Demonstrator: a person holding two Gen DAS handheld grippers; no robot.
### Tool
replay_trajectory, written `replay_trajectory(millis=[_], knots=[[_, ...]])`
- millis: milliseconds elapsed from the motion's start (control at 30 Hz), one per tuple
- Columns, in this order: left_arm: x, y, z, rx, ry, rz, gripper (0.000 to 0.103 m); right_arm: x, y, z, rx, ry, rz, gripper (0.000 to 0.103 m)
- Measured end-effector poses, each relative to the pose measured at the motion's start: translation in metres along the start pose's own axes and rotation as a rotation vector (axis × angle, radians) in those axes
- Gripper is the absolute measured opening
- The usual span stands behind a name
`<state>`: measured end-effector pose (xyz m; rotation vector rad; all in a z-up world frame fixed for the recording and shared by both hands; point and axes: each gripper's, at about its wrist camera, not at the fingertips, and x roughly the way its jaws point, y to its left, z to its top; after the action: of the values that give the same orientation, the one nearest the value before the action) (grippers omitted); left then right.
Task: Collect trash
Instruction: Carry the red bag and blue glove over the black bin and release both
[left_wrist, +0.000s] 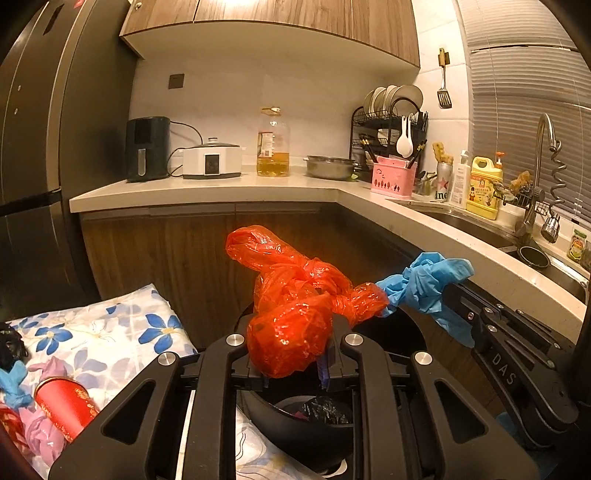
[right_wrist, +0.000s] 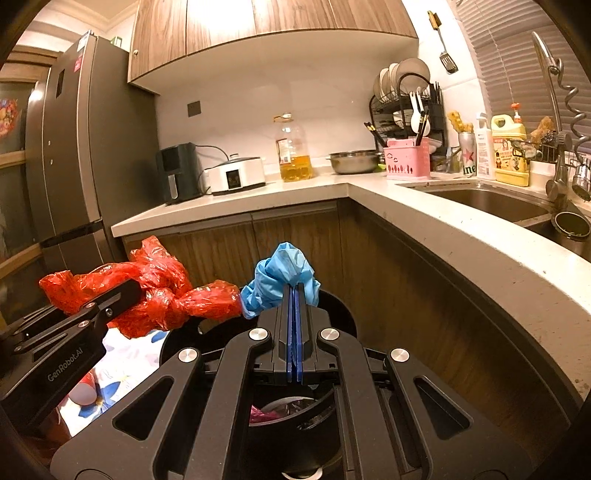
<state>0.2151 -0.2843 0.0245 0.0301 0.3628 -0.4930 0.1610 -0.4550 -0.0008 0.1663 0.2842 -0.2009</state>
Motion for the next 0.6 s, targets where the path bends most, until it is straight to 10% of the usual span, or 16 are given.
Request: replay_trajectory(millis=[600], knots=[[0.021,0.001,-0.005,-0.005,0.04,-0.013,0.021,0.02,0.001,-0.001,-0.011,0.039,0.007,0.002]])
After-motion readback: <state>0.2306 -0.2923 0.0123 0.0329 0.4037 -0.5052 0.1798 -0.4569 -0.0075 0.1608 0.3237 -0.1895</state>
